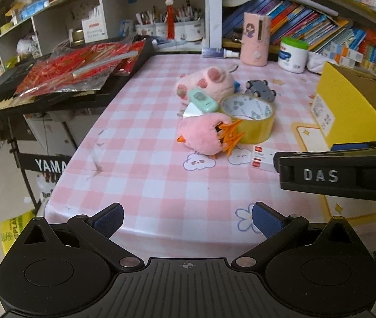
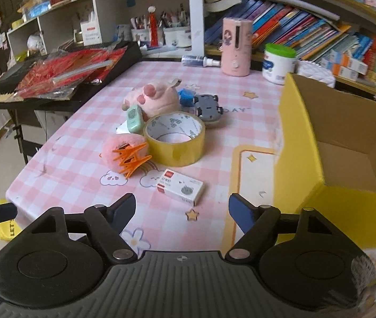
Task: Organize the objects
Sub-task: 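Reach both tools toward the pink plush and the cat-print card box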
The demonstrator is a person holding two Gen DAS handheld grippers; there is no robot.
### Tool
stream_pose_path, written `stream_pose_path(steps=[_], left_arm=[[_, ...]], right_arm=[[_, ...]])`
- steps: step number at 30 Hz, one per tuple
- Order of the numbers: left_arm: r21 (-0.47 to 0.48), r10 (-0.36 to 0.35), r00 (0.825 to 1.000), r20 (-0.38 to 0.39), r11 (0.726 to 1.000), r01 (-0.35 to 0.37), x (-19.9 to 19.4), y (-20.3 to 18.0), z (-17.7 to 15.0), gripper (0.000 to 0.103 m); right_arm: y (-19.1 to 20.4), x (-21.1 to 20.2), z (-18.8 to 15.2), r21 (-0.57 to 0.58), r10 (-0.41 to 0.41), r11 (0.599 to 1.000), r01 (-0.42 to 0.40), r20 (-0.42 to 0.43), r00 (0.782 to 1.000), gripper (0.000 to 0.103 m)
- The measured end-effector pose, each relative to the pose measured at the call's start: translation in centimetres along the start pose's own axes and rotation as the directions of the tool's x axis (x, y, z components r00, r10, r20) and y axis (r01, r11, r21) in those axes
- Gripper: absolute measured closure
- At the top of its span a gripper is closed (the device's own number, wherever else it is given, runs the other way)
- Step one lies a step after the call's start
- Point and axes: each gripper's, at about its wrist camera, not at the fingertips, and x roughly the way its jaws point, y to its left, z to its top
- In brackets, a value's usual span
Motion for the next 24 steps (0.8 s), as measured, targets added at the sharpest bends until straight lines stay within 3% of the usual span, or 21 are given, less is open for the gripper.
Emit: stream_pose_path(steps=[15,18,22,24], left_arm=[[-0.003,0.033,0.997,-0.075,0.999,-0.033,3.6,-0.6,1.5,0.000],[-0.005,0.023,0.997,-0.077,1.000,-0.024,4.1,-0.8,2.0,0.000],[0.003,-0.005,0.998,-0.056,1.000,0.006,4.5,-1.4,2.7,0.000],[-0.001,-0.022,0.999,-0.047,1.000,0.022,4.9,-1.6,3.2,0.000]], right_arm=[[-0.7,8.6,1.6,-0.026,0.036,0.999,-0.041,-0.160,0.986,0.037],[-0.6,8.8,1.8,-0.062,0.047,0.996,-0.057,-0.146,0.988,0.046],[-1.5,7.8,2.7,-0.050,0.066,0.996,-0.074,-0.150,0.986,0.046],[-2.1,6.2,3.4,-0.046,0.065,0.997,-0.069,-0.097,0.993,0.046]])
